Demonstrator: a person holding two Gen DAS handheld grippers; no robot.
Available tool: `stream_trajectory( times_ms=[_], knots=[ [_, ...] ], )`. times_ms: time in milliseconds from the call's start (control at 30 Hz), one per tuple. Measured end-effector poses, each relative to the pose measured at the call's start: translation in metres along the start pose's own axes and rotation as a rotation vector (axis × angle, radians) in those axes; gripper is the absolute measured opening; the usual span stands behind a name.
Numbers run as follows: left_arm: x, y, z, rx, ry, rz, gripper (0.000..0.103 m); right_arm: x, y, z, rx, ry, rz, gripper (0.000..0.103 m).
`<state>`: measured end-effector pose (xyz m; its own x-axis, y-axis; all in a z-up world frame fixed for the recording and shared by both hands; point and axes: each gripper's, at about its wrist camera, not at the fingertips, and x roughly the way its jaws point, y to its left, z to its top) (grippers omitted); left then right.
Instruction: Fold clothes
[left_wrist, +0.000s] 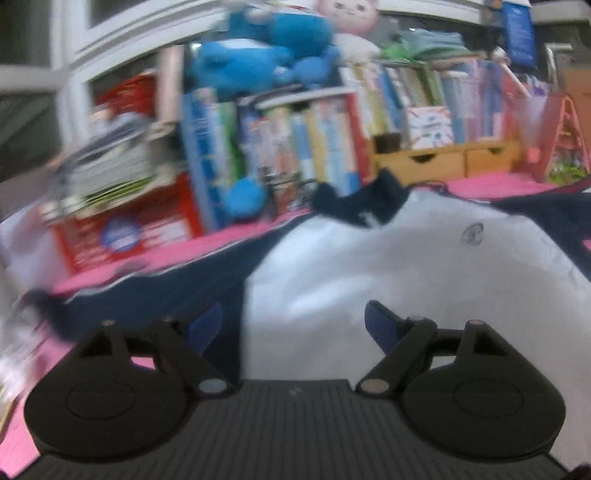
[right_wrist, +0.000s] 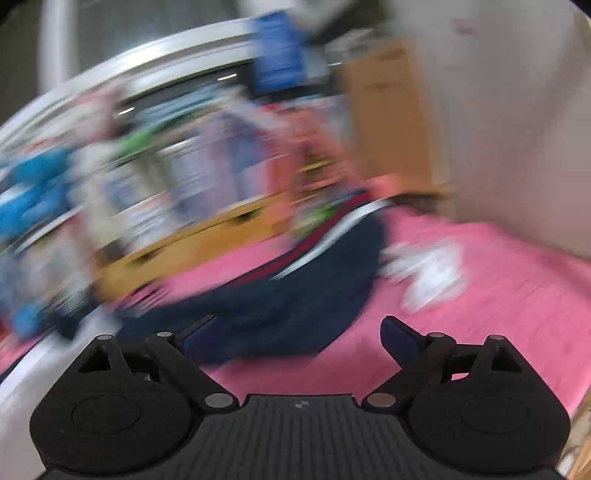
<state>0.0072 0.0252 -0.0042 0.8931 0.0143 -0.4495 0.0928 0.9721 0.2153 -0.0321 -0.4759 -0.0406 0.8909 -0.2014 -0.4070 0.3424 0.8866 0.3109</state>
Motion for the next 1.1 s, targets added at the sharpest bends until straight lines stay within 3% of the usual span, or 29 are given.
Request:
stream_trajectory(
  times_ms=[67,100,200,267,300,333,400,433,467,533,600,633,733,833,933,1033,1100],
  knots=[
    [0.029,-0.014,0.001,0.032,0.027,0.006,0.085,0.039,-0.023,0.021,0.056,0.004,-0.079,0.088],
    [0.041,-0.017,0.000,0.041,0.045,0.014,0.085,0.060,-0.032,0.031,0.089,0.020,-0.092,0.080],
    [0.066,-0.014,-0.006,0.028,0.099,0.039,0.085,0.113,-0.044,0.045,0.171,0.059,-0.127,0.078],
    [0.074,-0.003,-0.011,-0.029,0.135,0.026,0.085,0.147,-0.041,0.050,0.252,0.131,-0.198,0.064],
    [0.078,0.003,-0.014,-0.059,0.153,0.017,0.086,0.159,-0.035,0.051,0.279,0.199,-0.223,0.042],
    [0.078,0.007,-0.016,-0.081,0.163,0.015,0.087,0.168,-0.016,0.051,0.256,0.243,-0.230,0.035],
    [0.076,0.013,-0.018,-0.119,0.177,0.016,0.092,0.165,0.056,0.047,0.003,0.214,-0.177,0.035],
    [0.076,0.015,-0.018,-0.129,0.181,0.013,0.092,0.157,0.097,0.037,-0.140,0.203,-0.106,0.035],
    [0.076,0.016,-0.018,-0.135,0.184,0.009,0.093,0.149,0.136,0.027,-0.272,0.199,-0.024,0.036],
    [0.076,0.020,-0.019,-0.153,0.190,-0.001,0.094,0.129,0.200,-0.001,-0.436,0.254,0.228,0.040],
    [0.079,0.026,-0.020,-0.191,0.203,-0.022,0.095,0.103,0.244,-0.030,-0.533,0.299,0.407,0.045],
    [0.080,0.029,-0.020,-0.209,0.209,-0.032,0.096,0.091,0.258,-0.041,-0.574,0.306,0.461,0.055],
    [0.081,0.033,-0.020,-0.230,0.217,-0.042,0.098,0.053,0.282,-0.058,-0.694,0.273,0.550,0.064],
    [0.082,0.032,-0.020,-0.226,0.220,-0.044,0.099,0.030,0.274,-0.052,-0.721,0.161,0.540,0.074],
    [0.082,0.033,-0.020,-0.228,0.222,-0.049,0.100,0.022,0.265,-0.044,-0.781,0.014,0.400,0.086],
    [0.083,0.033,-0.020,-0.231,0.222,-0.054,0.101,0.035,0.288,-0.066,-1.034,-0.003,0.331,0.089],
    [0.083,0.033,-0.020,-0.232,0.222,-0.056,0.101,0.054,0.303,-0.076,-1.064,0.051,0.361,0.094]
  ],
)
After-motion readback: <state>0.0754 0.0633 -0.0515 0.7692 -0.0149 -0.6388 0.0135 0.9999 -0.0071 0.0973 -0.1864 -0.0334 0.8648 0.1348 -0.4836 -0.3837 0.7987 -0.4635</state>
